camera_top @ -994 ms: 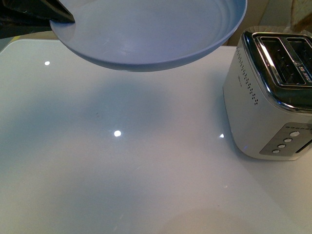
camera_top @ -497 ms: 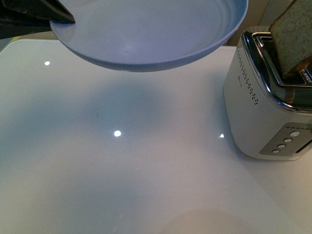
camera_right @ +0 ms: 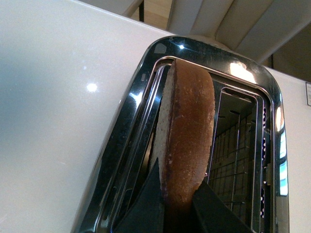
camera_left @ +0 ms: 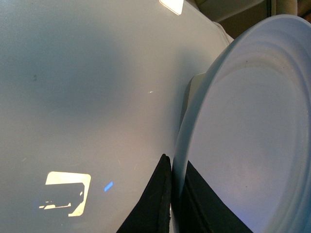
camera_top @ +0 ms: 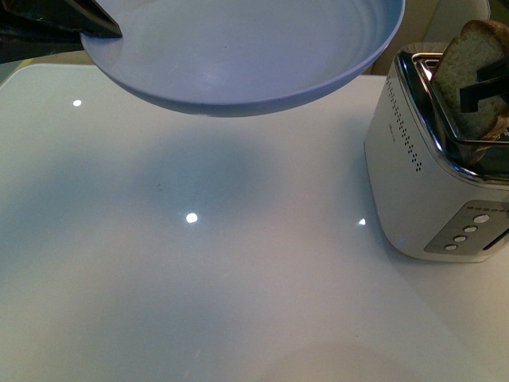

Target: Left arm holds plate, right arm toasts bread

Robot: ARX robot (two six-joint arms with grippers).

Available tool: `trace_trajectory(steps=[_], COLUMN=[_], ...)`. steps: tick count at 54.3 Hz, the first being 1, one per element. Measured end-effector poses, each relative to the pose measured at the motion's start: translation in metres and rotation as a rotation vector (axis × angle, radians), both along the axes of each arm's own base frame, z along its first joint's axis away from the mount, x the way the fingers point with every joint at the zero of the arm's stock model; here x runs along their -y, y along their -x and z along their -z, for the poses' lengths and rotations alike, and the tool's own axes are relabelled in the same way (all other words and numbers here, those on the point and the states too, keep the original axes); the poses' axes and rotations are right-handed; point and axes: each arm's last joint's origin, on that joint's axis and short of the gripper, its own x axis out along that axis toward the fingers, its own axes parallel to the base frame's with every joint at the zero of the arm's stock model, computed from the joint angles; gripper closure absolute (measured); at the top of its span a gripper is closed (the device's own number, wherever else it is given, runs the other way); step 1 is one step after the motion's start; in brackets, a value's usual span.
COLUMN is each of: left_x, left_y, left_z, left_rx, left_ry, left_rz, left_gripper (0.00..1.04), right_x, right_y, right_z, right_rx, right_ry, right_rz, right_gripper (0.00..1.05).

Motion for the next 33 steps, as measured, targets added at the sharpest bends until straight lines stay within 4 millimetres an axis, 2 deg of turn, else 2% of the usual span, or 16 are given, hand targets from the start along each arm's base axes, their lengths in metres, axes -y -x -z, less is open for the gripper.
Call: trace_trajectory(steps=[6, 10, 15, 20, 27, 33], left_x=[0.0, 0.0, 0.0, 0.0, 0.0, 0.0], left_y=[0.0, 0.0, 0.0, 0.0, 0.0, -0.001], left_z=[0.0, 0.0, 0.0, 0.0, 0.0, 0.0], left_rx=[0.0, 0.001, 0.002, 0.005, 0.007, 0.009], left_ry=[0.001, 0.001, 0.001, 0.002, 0.002, 0.0], left_rz=[0.0, 0.001, 0.001, 0.001, 0.002, 0.002], left_gripper=[1.02, 1.02, 1.02, 1.02, 1.02, 1.02], right_x=[0.0, 0.002, 0.004, 0.01, 0.025, 0.041], right_y=[0.001, 0.004, 0.008, 0.019, 0.043, 0.067], right_z=[0.001, 0.004, 0.004, -0.007, -0.032, -0.048], right_rx=[0.0, -0.007, -0.002, 0.036, 0.13, 0.201], right_ry=[-0.015, -0.04, -0.067, -0.128, -0.217, -0.277], right_rz=[-0.004, -0.002, 0.008, 0.024, 0.061, 0.095], right_gripper=[0.82, 0.66, 0.54, 0.35, 0.09, 0.09])
